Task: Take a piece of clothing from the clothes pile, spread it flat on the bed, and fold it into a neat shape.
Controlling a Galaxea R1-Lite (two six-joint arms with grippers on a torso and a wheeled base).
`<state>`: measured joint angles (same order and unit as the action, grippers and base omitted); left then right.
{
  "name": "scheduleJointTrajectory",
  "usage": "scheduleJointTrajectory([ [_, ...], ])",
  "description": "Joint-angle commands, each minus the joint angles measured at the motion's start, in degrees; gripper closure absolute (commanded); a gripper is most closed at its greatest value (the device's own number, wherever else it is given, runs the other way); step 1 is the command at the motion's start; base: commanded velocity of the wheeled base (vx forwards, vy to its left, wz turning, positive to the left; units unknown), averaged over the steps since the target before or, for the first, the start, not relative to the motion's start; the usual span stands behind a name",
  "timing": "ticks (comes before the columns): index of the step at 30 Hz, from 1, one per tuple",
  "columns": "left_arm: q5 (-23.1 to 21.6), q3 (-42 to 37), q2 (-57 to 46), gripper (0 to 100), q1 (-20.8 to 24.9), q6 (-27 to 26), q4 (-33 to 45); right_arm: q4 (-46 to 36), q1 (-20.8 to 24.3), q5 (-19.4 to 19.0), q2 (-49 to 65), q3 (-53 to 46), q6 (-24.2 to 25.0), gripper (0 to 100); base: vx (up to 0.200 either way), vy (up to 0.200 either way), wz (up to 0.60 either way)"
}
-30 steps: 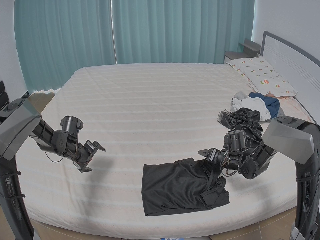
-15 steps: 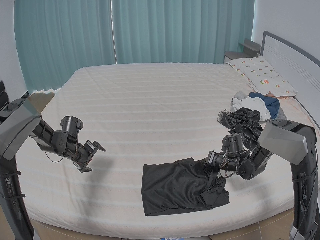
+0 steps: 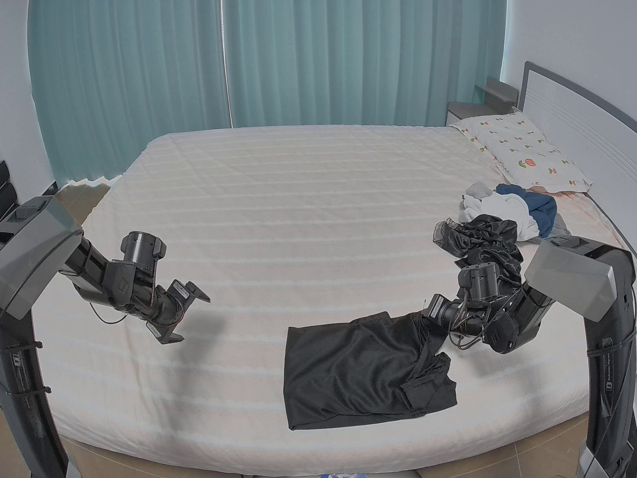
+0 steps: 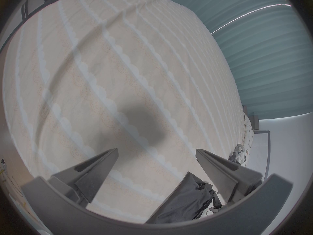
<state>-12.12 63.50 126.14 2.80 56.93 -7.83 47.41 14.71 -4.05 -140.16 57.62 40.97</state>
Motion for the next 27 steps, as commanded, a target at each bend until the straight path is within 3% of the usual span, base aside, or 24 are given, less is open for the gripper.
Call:
scheduleJointTrajectory([
  [1,0.0,0.0,0.1,0,0.0,0.0,0.0,0.2,0.0,-0.5,0.1,-0.4,0.2,0,0.000,0.000,0.00],
  [9,0.0,0.1,0.1,0,0.0,0.0,0.0,4.5,0.4,-0.6,9.9,-9.8,0.1,0,0.000,0.000,0.00],
  [16,0.0,0.3,0.2,0,0.0,0.1,0.0,4.7,7.4,-0.5,18.2,-19.3,0.9,0,0.000,0.000,0.00],
  [18,0.0,0.3,0.2,0,0.0,0.1,0.0,4.7,11.6,-0.2,19.7,-20.4,5.7,0,0.000,0.000,0.00],
  [20,0.0,0.3,0.2,0,0.0,0.1,0.0,4.5,14.2,0.0,19.7,-20.6,8.2,0,0.000,0.000,0.00],
  [27,0.0,0.4,0.2,0,0.0,0.1,0.0,4.0,18.9,0.4,15.2,-20.7,8.9,0,0.000,0.000,0.00],
])
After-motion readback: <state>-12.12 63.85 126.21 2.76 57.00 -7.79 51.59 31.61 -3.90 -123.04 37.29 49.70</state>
